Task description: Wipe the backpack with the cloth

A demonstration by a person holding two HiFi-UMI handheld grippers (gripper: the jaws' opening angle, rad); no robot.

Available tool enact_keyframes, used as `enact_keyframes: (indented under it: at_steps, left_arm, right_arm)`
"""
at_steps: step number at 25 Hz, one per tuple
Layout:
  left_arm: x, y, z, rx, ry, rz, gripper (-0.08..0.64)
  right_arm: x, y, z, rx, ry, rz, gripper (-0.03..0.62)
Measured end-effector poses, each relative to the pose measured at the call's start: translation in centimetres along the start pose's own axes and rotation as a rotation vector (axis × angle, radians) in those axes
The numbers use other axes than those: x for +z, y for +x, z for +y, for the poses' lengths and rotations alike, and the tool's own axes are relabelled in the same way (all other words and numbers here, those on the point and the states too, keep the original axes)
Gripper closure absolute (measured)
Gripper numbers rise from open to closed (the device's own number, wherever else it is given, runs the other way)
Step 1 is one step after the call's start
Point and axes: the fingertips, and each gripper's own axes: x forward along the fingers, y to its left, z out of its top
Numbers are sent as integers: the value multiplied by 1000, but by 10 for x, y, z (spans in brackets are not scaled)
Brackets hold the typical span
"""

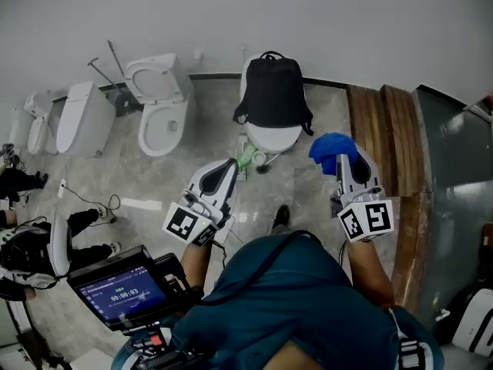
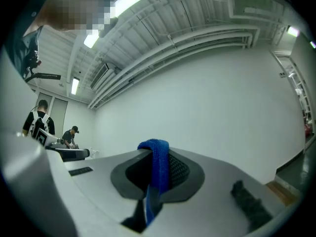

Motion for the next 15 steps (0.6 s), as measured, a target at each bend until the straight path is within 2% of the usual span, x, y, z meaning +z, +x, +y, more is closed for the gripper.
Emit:
enact_keyframes:
  at_steps: [3,10,15]
  left_arm:
    - [2,35,17,13,21,-30,557]
    - [12,50,32,40,47,-85,557]
    - [-4,119,112,68,15,-44,557]
  right_arm:
    - [-3,34,-22,31,-20,-5,569]
    - [-2,60,-29,60,-71,-52,569]
    - [-31,159,-72,63,-48,18,569]
